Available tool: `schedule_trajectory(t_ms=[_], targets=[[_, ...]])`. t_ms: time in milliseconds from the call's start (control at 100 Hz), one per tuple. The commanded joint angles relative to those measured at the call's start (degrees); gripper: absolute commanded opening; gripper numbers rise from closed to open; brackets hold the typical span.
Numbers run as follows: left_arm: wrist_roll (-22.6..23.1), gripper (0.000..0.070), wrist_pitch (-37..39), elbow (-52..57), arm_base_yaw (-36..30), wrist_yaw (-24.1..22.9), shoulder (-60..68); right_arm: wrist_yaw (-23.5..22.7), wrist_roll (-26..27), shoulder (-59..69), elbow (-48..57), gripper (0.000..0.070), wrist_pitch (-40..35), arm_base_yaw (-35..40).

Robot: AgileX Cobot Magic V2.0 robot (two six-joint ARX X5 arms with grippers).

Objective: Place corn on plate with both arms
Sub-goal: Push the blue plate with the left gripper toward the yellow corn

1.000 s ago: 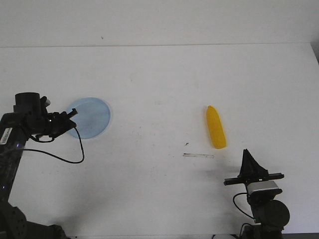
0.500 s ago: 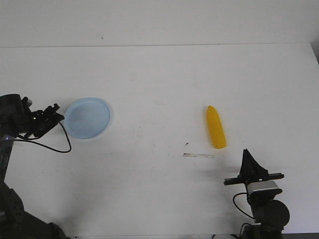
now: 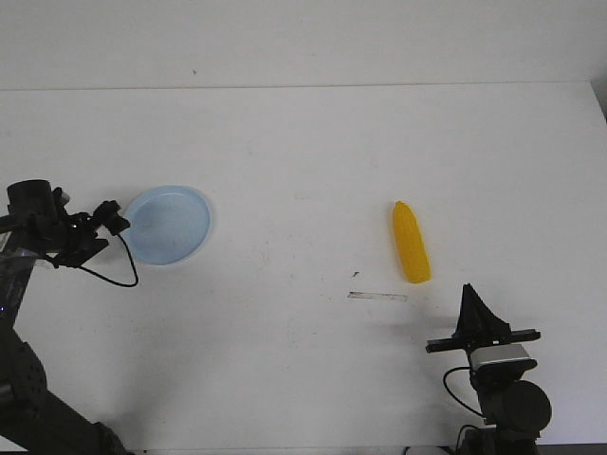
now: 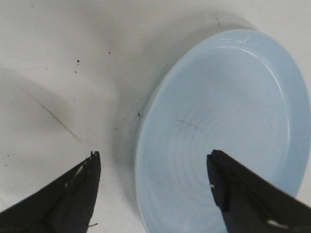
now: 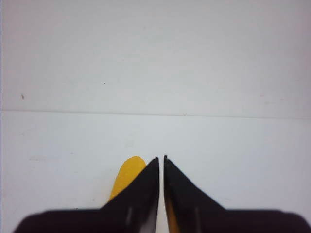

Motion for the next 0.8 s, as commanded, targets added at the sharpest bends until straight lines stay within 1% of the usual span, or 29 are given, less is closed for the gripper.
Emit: schedule_trajectory(t_ms=[0, 160, 230, 340, 440, 480, 560, 590, 680, 790], targets=[[0.2, 0.0402, 0.5, 0.8, -0.4, 0.0, 2.1, 0.0, 0.1, 0.1, -0.1, 0.0015, 0.5, 0.0], [0.2, 0.0402, 1.2, 0.8, -2.3, 0.0, 3.6, 0.0, 0.1, 0.1, -0.1, 0.0015, 0.5, 0.0], [0.2, 0.0386, 1.3, 0.8, -3.0, 0.0, 4.0, 0.0, 0.1, 0.1, -0.1, 0.0015, 0.6, 0.0], [0.2, 0.0274, 1.6, 0.8, -3.5, -0.3, 5.0, 0.0, 0.1, 0.1, -0.1, 0.0015, 0.5, 0.0], [0.2, 0.0258, 1.5, 0.8, -3.9, -0.4, 5.4, 0.0, 0.1, 0.1, -0.1, 0.0015, 0.6, 0.0], [0.2, 0.0203, 1.6, 0.8, -4.0, -0.4, 5.4, 0.0, 0.1, 0.1, -0.1, 0.0015, 0.5, 0.0], [0.2, 0.0039, 1.6, 0.8, -4.0, -1.0, 5.4, 0.0, 0.1, 0.1, -0.1, 0.0015, 0.5, 0.0], [0.2, 0.0002, 1.6, 0.8, -4.0, -1.7, 5.4, 0.0, 0.1, 0.1, -0.1, 0.0015, 0.5, 0.0], [0.2, 0.0000, 1.6, 0.8, -4.0, -3.7, 5.4, 0.0, 0.1, 0.1, -0.1, 0.0015, 0.5, 0.0], [-0.2, 0.0000, 0.5, 0.8, -4.2, -3.8, 4.7, 0.0, 0.1, 0.1, -0.1, 0.0015, 0.5, 0.0]])
